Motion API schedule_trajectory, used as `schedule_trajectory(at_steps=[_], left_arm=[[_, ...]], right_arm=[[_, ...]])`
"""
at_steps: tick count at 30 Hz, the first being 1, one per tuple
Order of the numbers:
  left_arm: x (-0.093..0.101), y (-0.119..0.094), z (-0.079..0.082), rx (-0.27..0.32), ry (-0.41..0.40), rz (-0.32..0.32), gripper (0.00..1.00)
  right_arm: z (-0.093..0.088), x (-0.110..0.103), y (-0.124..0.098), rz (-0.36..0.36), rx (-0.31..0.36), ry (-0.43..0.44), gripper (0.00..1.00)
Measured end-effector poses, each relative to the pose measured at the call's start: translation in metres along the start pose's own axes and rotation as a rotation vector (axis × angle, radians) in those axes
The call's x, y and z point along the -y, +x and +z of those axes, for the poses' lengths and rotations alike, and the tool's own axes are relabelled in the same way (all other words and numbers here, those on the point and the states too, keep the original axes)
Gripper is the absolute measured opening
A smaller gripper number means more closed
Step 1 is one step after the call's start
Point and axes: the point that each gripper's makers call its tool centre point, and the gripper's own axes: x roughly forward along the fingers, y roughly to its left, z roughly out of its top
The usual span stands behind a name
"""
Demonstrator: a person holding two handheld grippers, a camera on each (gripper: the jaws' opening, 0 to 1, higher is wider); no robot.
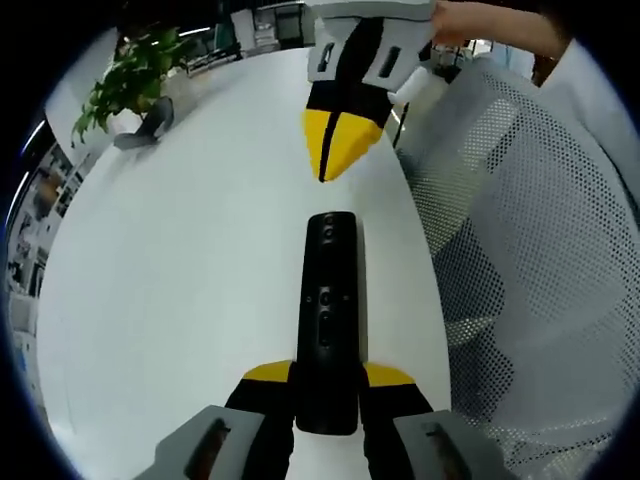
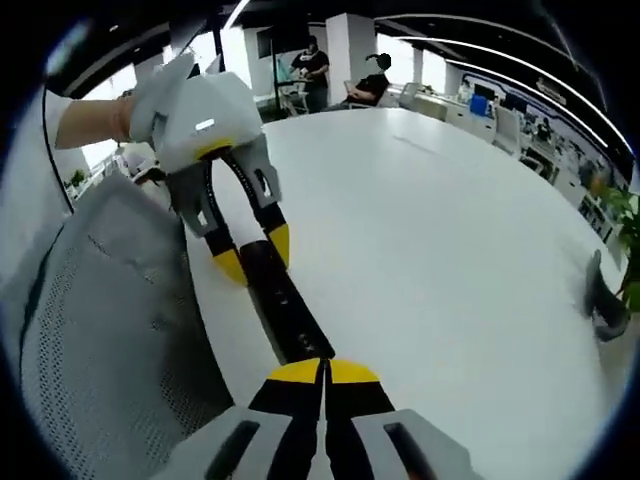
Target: Press the specified remote control buttons in sequence, fully releasing each button before pressing the next.
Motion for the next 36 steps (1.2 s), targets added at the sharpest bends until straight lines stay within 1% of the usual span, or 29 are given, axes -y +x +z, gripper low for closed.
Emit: schedule_trajectory(at_steps=[2, 3, 4, 7, 10, 12, 15, 21, 23, 26, 28, 32, 34, 36], left_arm=[[0.000, 0.000, 0.001, 0.002, 0.010, -0.002, 0.24], [-0.001, 0.000, 0.001, 0.000, -0.005, -0.006, 0.24], [0.000, 0.000, 0.001, -0.002, 0.004, -0.008, 0.24], [0.000, 0.001, 0.001, -0.004, 0.008, -0.001, 0.24], [0.000, 0.000, 0.000, 0.009, -0.011, -0.002, 0.24], [0.000, 0.000, 0.000, 0.017, -0.007, -0.005, 0.25], [0.001, 0.000, 0.000, 0.036, -0.020, -0.004, 0.25], [0.002, 0.000, 0.001, 0.054, -0.043, 0.008, 0.24], [0.001, 0.000, 0.001, 0.059, -0.051, 0.010, 0.24], [0.001, 0.001, 0.001, 0.072, -0.076, 0.019, 0.24], [0.001, 0.001, 0.001, 0.075, -0.078, 0.023, 0.24], [0.001, 0.001, 0.001, 0.080, -0.073, 0.021, 0.24], [0.002, 0.001, 0.001, 0.074, -0.073, 0.023, 0.24], [0.002, 0.001, 0.001, 0.071, -0.061, 0.022, 0.24]], right_arm=[[-0.003, -0.001, 0.004, 0.010, -0.024, -0.022, 0.00], [-0.004, -0.001, 0.005, 0.013, -0.031, -0.026, 0.00], [-0.005, -0.001, 0.007, 0.019, -0.041, -0.035, 0.00], [-0.005, -0.001, 0.008, 0.024, -0.052, -0.051, 0.00], [-0.002, -0.001, 0.010, 0.035, -0.056, -0.061, 0.00], [-0.003, -0.002, 0.014, 0.045, -0.074, -0.075, 0.00], [-0.005, -0.003, 0.017, 0.051, -0.105, -0.120, 0.00], [-0.004, -0.002, 0.019, 0.053, -0.123, -0.158, 0.00], [-0.004, -0.001, 0.019, 0.049, -0.148, -0.212, 0.00], [-0.005, -0.003, 0.019, 0.055, -0.171, -0.249, 0.00], [-0.005, -0.002, 0.020, 0.050, -0.185, -0.290, 0.00], [-0.004, 0.000, 0.022, 0.058, -0.203, -0.281, 0.00], [-0.003, 0.000, 0.022, 0.061, -0.225, -0.285, 0.00], [-0.003, 0.000, 0.023, 0.050, -0.258, -0.255, 0.00]])
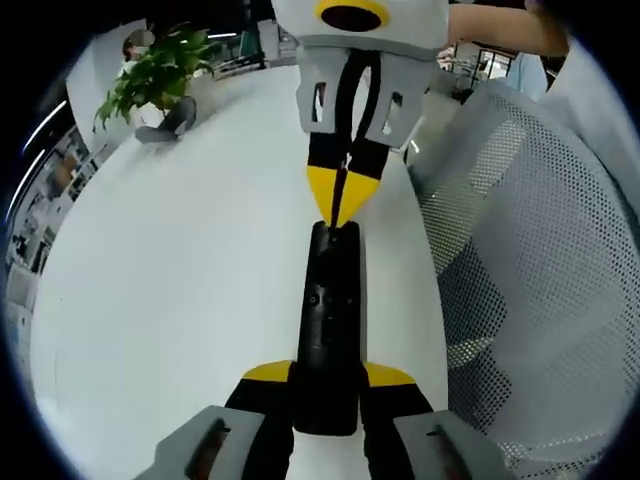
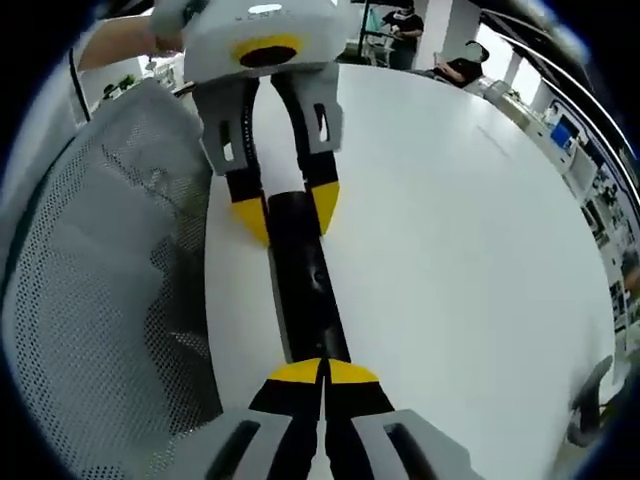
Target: Press the specified remote control buttons in sequence, fully releasing each button before pressing the next.
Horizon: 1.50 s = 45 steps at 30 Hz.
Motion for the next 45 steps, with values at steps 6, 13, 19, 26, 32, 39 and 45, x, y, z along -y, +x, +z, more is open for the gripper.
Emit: schedule_trajectory(at_steps=[6, 13, 19, 26, 32, 39, 45], left_arm=[[0.000, -0.001, -0.001, 0.036, 0.000, -0.008, 0.24], [0.000, 0.000, -0.001, 0.056, -0.011, -0.003, 0.24], [0.000, 0.000, -0.001, 0.058, -0.016, 0.000, 0.24], [0.002, 0.000, -0.001, 0.053, 0.001, -0.001, 0.24], [0.007, 0.000, 0.001, 0.046, 0.008, -0.005, 0.24], [0.018, -0.001, 0.003, 0.022, 0.015, -0.010, 0.24], [0.021, -0.001, 0.003, 0.000, 0.024, -0.017, 0.24]], right_arm=[[0.002, 0.003, 0.002, 0.029, -0.039, 0.020, 0.00], [0.001, -0.001, -0.002, 0.033, 0.053, 0.002, 0.00], [0.012, 0.003, -0.013, -0.018, 0.142, 0.034, 0.00], [0.014, -0.007, -0.002, 0.009, 0.093, -0.032, 0.00], [0.010, -0.011, 0.003, -0.008, 0.050, -0.101, 0.00], [0.005, -0.023, -0.001, 0.015, 0.067, -0.076, 0.00], [0.002, -0.031, -0.003, 0.018, 0.090, -0.045, 0.00]])
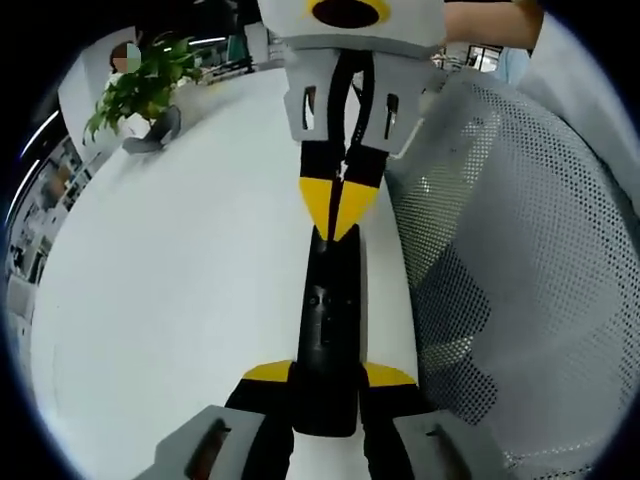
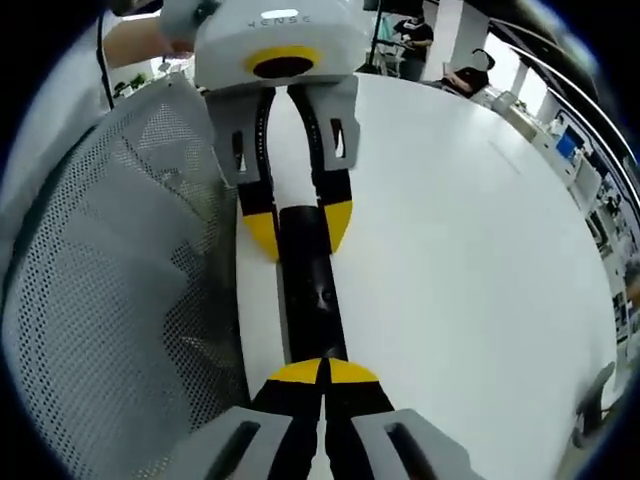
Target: Press the specified remote control buttons in sequence, fully releasing each button before pressing the next.
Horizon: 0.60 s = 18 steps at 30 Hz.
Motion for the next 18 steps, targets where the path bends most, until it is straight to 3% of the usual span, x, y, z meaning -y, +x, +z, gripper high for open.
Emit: schedule_trajectory(at_steps=[7, 11, 16, 18], left_arm=[[0.0006, 0.0000, -0.0005, 0.002, -0.032, 0.015, 0.24], [0.0007, 0.0004, -0.0005, 0.004, -0.031, 0.013, 0.24], [0.0013, 0.0016, -0.0007, -0.007, -0.015, 0.007, 0.24], [0.0018, 0.0014, -0.0010, -0.002, -0.014, 0.003, 0.24]], right_arm=[[-0.0022, -0.0019, -0.0007, 0.003, 0.002, 0.006, 0.00], [-0.0009, -0.0019, 0.0014, 0.000, -0.057, -0.067, 0.00], [-0.0002, -0.0012, 0.0028, -0.005, -0.097, -0.090, 0.00], [-0.0003, 0.0001, 0.0026, -0.012, -0.067, -0.029, 0.00]])
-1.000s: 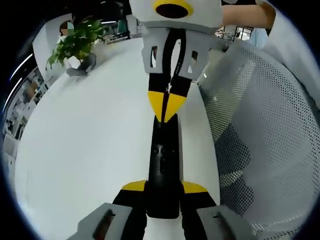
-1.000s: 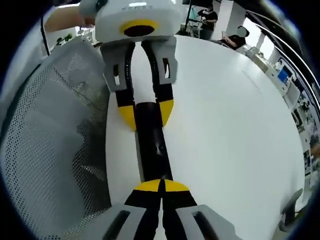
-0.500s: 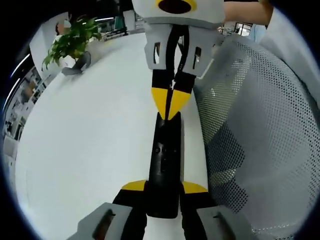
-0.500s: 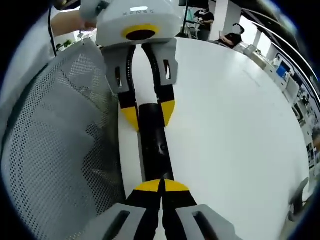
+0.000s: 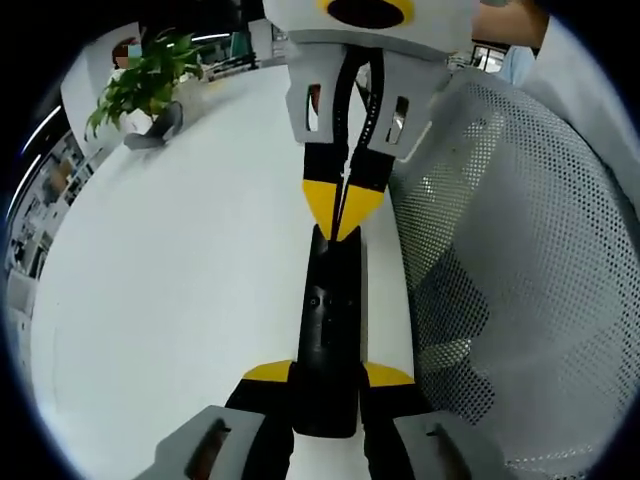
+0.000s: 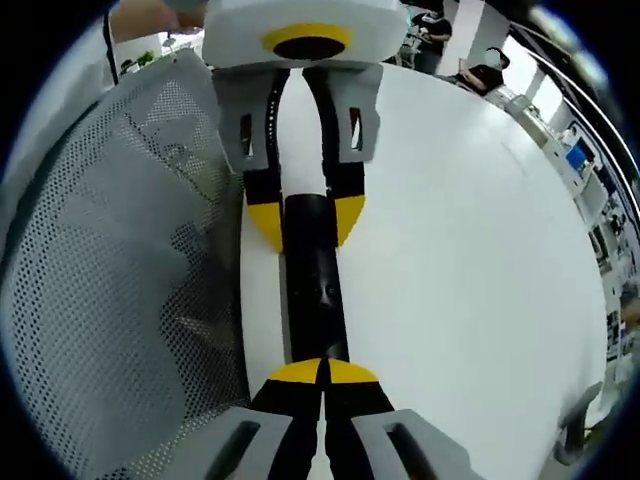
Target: Press the specified remote control buttons in sequence, fully releasing each button before pressing the next.
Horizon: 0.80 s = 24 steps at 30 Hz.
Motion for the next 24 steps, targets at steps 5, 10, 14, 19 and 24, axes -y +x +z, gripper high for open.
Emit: schedule_trajectory(at_steps=[5, 10, 14, 19, 24], left_arm=[[0.000, 0.000, 0.000, 0.022, -0.011, -0.004, 0.24], [0.001, 0.001, 0.000, 0.012, -0.016, -0.005, 0.24], [0.001, 0.002, 0.000, 0.020, -0.020, -0.003, 0.24], [0.002, 0.002, 0.000, 0.017, -0.028, 0.000, 0.24], [0.002, 0.002, -0.001, 0.015, -0.027, 0.002, 0.24]], right_arm=[[0.002, 0.003, -0.001, -0.007, 0.127, 0.155, 0.00], [0.003, 0.001, -0.002, -0.015, 0.125, 0.094, 0.00], [0.014, 0.002, -0.004, 0.005, 0.149, 0.095, 0.00], [0.012, -0.005, 0.005, 0.043, 0.097, 0.022, 0.00], [0.013, -0.003, 0.004, 0.036, 0.088, -0.026, 0.00]])
